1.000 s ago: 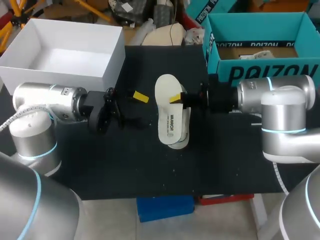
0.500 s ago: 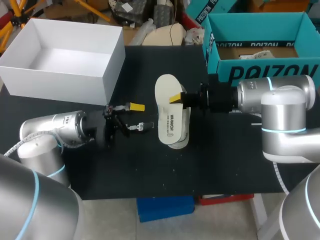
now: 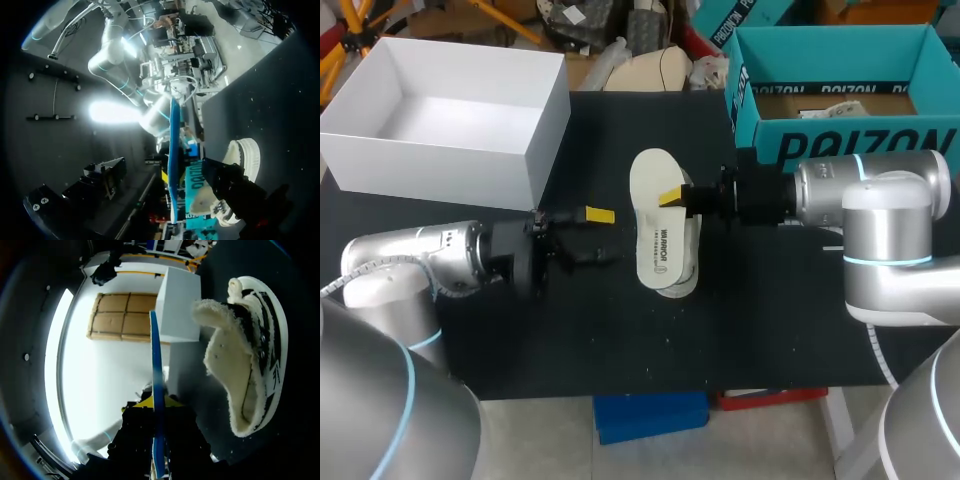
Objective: Take the shoe out of the shoebox, open the shoe tongue, remove and reinsert the insole, then place the shoe into the shoebox
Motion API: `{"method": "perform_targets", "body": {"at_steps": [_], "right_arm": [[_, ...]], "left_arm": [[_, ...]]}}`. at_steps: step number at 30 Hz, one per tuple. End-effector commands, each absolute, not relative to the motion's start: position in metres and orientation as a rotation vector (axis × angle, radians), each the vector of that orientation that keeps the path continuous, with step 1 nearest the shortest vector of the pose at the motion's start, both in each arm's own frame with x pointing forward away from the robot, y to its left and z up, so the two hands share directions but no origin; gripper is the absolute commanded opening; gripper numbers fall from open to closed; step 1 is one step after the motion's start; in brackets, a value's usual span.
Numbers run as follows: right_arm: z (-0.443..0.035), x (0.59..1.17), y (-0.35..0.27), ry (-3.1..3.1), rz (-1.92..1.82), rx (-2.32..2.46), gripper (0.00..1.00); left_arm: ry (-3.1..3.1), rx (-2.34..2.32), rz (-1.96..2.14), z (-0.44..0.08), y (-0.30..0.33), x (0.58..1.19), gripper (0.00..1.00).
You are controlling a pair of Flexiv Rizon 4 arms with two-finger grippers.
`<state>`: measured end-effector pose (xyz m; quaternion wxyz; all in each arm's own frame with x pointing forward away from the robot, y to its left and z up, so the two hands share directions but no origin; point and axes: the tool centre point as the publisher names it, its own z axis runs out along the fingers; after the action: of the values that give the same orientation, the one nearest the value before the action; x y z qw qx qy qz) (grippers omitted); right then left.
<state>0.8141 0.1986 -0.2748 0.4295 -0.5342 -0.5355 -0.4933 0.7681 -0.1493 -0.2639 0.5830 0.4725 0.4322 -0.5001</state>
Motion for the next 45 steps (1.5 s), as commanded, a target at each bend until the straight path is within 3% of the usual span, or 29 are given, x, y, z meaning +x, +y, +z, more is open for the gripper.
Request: {"method": "perform_targets", "body": {"at_steps": [1, 10, 13, 14, 16, 18, 22, 26, 33, 36, 43, 45], "right_arm": [[-0.275, 0.813, 0.199, -1.337, -1.232, -1.337, 0.0], [-0.275, 0.813, 0.199, -1.337, -1.232, -1.337, 0.0], [-0.275, 0.813, 0.199, -1.337, -1.232, -1.337, 0.0], [-0.275, 0.813, 0.199, -1.337, -1.232, -1.337, 0.0], [-0.275, 0.813, 0.199, -1.337, -1.232, -1.337, 0.0], [-0.275, 0.813, 0.199, -1.337, -1.232, -1.337, 0.0], [-0.275, 0.813, 0.199, -1.337, -1.232, -1.337, 0.0], [-0.275, 0.813, 0.199, -1.337, -1.232, -1.337, 0.0], [-0.275, 0.813, 0.199, -1.337, -1.232, -1.337, 0.0], [-0.275, 0.813, 0.199, -1.337, -1.232, -1.337, 0.0], [-0.275, 0.813, 0.199, -1.337, -1.232, -1.337, 0.0], [-0.275, 0.813, 0.199, -1.337, -1.232, -1.337, 0.0]], "left_arm": [[1.007, 1.111, -1.166, -0.259, -0.16, 0.774, 1.0], [1.021, 1.147, -1.191, -0.27, -0.182, 0.781, 1.0], [1.028, 1.147, -1.185, -0.271, -0.187, 0.784, 0.89], [1.03, 1.153, -1.175, -0.271, -0.189, 0.785, 0.9], [1.032, 1.156, -1.171, -0.271, -0.192, 0.787, 0.77], [1.033, 1.161, -1.167, -0.271, -0.195, 0.789, 0.75], [1.041, 1.17, -1.158, -0.272, -0.201, 0.794, 0.57], [1.041, 1.179, -1.151, -0.271, -0.206, 0.798, 0.49], [1.039, 1.203, -1.153, -0.27, -0.216, 0.8, 0.42], [1.05, 1.216, -1.144, -0.27, -0.219, 0.803, 0.33], [1.058, 1.223, -1.146, -0.272, -0.222, 0.802, 0.29], [1.06, 1.227, -1.146, -0.273, -0.223, 0.802, 0.2]]}}
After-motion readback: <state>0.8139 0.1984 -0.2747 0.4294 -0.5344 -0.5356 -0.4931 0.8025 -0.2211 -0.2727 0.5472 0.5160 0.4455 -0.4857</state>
